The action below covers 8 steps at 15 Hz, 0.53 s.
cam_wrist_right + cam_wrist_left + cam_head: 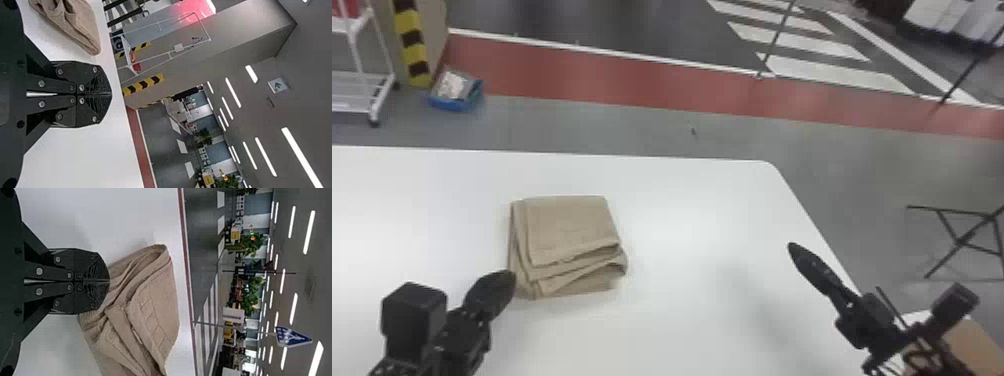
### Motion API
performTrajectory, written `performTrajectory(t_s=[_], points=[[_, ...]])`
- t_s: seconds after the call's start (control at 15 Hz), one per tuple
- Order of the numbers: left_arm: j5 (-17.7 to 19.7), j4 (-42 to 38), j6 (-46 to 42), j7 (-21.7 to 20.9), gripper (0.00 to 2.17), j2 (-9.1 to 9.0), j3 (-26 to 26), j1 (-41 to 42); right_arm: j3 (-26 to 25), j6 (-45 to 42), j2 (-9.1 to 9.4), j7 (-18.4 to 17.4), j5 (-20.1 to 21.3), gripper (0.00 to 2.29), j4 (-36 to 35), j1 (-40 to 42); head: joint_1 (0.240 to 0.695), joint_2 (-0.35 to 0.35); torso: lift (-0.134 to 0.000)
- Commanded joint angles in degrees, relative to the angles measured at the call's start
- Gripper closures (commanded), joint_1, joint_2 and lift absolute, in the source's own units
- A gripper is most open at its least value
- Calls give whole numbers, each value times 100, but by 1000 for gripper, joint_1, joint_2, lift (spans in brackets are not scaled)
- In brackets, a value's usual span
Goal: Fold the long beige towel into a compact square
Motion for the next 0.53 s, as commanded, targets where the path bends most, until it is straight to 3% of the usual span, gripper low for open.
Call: performTrajectory(t_s=[0.0,0.13,0.33,0.47], points=[[11,-231,-33,74,1862,3,236,3,101,0,0,-10,35,1656,-71,-16,695,-350,-124],[81,-486,-68,197,1632,21,482,12,241,0,0,-63,158,1656,-115,-78,695,-350,-124],[143,-714,-68,215,1629,12,684,47,575,-52,18,-230,448,1656,-238,-166,695,-341,-124],[204,-793,-68,250,1568,3,701,47,786,-70,9,-397,589,1656,-282,-289,695,-299,-124]])
